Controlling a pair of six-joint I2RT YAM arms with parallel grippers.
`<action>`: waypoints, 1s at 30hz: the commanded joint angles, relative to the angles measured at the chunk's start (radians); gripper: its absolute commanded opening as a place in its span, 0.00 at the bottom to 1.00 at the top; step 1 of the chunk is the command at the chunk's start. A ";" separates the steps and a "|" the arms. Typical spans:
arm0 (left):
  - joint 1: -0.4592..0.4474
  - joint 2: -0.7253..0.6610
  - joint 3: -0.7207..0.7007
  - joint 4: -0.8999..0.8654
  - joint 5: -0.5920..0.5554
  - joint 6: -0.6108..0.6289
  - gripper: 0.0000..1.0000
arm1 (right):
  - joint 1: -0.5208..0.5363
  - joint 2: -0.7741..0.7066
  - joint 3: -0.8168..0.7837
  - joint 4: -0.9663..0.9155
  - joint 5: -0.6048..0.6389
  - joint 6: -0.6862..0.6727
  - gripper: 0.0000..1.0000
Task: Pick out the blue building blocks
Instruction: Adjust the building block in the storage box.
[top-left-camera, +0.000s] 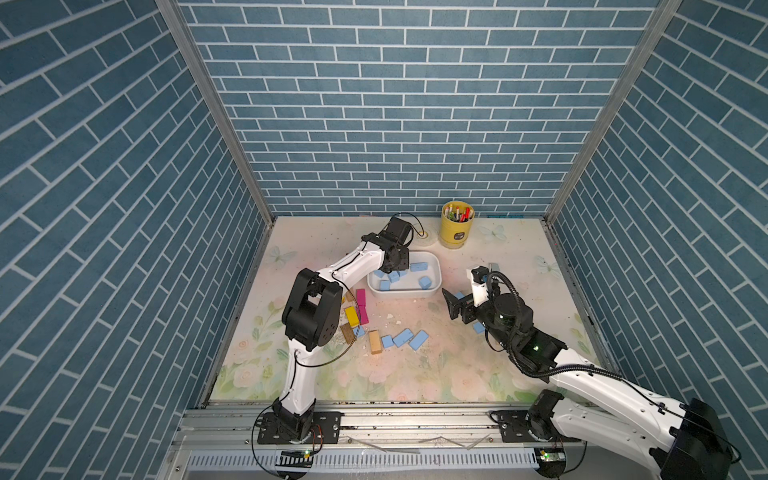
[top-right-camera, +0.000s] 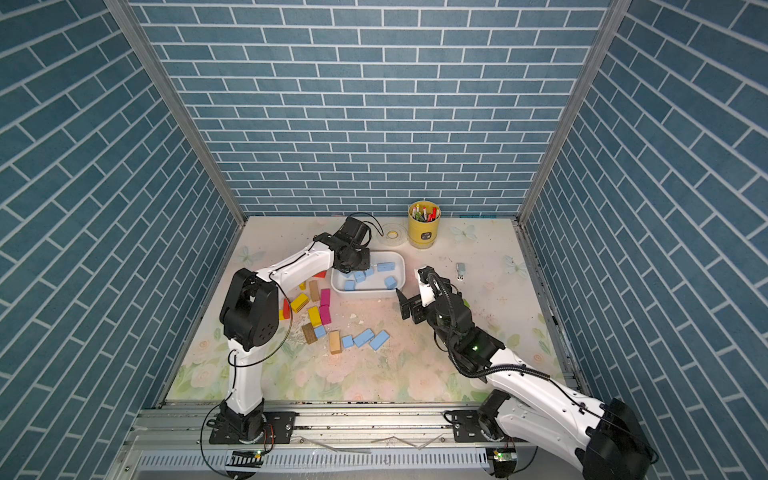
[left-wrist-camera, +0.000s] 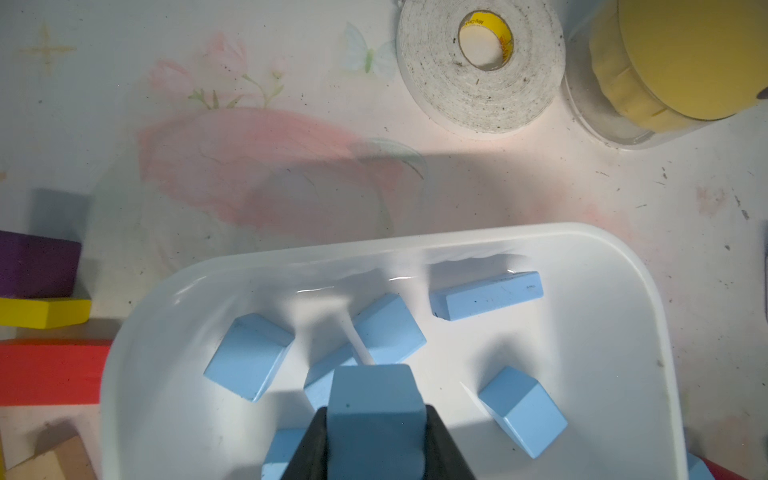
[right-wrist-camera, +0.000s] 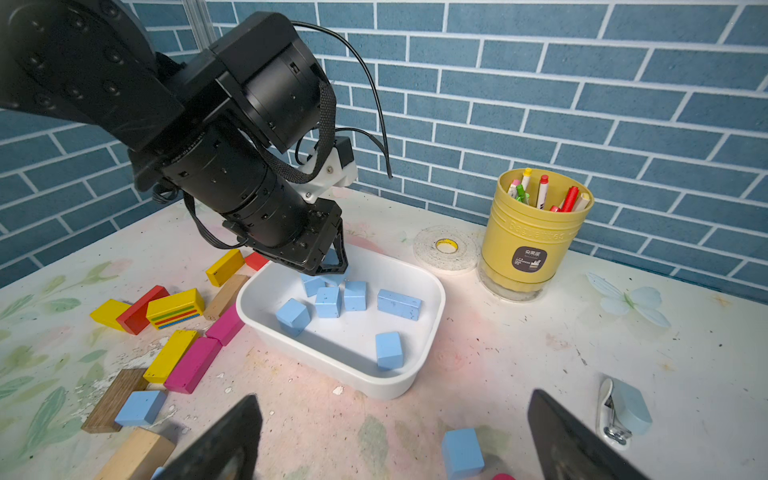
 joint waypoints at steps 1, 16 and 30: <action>0.017 0.027 -0.013 0.025 -0.035 -0.002 0.23 | -0.001 -0.011 -0.002 0.018 0.006 -0.025 0.99; 0.036 0.072 -0.013 0.070 -0.052 -0.003 0.64 | -0.001 -0.007 0.001 0.017 0.004 -0.028 0.99; 0.037 -0.188 -0.214 0.118 0.013 0.012 0.83 | -0.001 -0.001 0.003 0.014 0.002 -0.028 0.99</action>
